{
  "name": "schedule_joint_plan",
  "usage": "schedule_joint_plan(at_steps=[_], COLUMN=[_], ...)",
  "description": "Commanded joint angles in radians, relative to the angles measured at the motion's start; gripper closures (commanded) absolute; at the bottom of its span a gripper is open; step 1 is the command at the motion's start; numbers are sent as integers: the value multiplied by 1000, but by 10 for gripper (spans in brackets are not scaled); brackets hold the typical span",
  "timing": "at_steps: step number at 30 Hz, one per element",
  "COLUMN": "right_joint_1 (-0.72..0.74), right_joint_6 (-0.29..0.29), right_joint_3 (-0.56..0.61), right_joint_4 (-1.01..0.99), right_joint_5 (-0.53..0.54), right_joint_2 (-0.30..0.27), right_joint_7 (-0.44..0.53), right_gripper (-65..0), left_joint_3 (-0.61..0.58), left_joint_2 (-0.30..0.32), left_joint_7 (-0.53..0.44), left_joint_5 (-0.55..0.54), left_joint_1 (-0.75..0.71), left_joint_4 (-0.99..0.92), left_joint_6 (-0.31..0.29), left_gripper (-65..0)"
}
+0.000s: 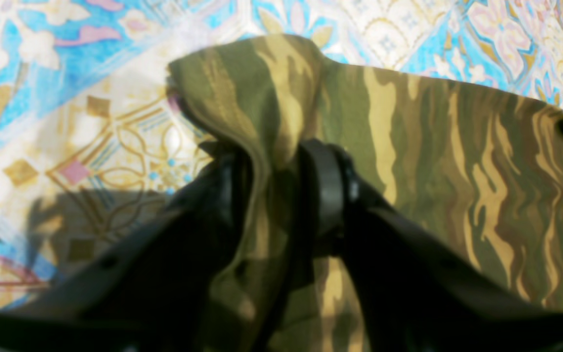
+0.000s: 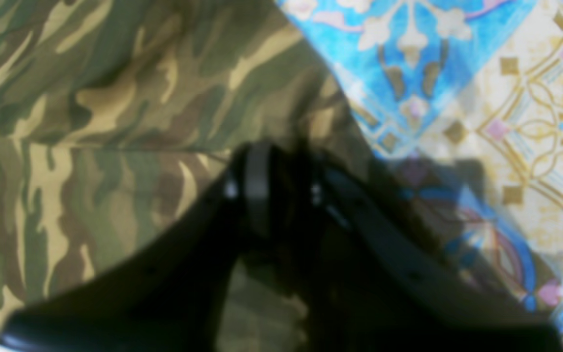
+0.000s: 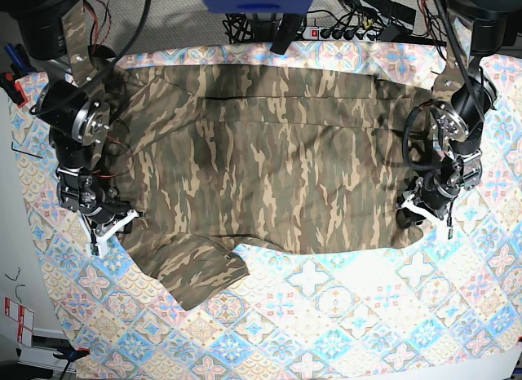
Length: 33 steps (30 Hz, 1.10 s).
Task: Fold the T-shirt properly
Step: 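Pull the held side edges to smooth the shirt flat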
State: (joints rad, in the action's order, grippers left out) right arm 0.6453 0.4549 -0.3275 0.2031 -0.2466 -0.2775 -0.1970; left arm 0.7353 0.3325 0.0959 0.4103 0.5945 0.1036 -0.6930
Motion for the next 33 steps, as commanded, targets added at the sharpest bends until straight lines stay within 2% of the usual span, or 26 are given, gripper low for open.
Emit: schedule_joint_plan(at_steps=[1,5,8,11,13,16,19,25,33], right_joint_1=[14,15,15,14,14,12,-5,-25,-25], right_joint_6=[5,5,5,5,5,5,5,5,12], right_joint_3=[3,-5,-6,-6,-6,-6,-6,0,3], right_joint_4=[0,11,95,167,187,190,184,180,72], right_joint_5=[-13,-13,-12,-12,-10,-10,-9,-9,-13], right_joint_2=[-4,-6,-7,-32,-39,-45,-65,-61,5], right_joint_7=[-49,-43,-49,-106,-124,-100,-43,-17,-12], right_gripper=[-48,-48,-84,-196,-301,-437,-515,-517,-517], left_joint_3=[-4,-4,-4,-4,-4,-4,-4,-4,-4], left_joint_2=[-6,-3,-2,-2,-2,-2,-2,3,17], left_joint_7=[83,83,83,83,83,83,83,83,83], left_joint_5=[46,46,46,46,46,46,46,46,46], left_joint_1=[-15,-38,-41,-43,-55,-67,-69,-75,-75], left_joint_4=[-8,-6,-6,-6,-6,-6,-6,-6,-6], left_joint_6=[-5,-5,-5,-5,-5,-5,-5,-5,-5], left_gripper=[-158,-153,-153,-151,-150,-150,-150,-150,-150])
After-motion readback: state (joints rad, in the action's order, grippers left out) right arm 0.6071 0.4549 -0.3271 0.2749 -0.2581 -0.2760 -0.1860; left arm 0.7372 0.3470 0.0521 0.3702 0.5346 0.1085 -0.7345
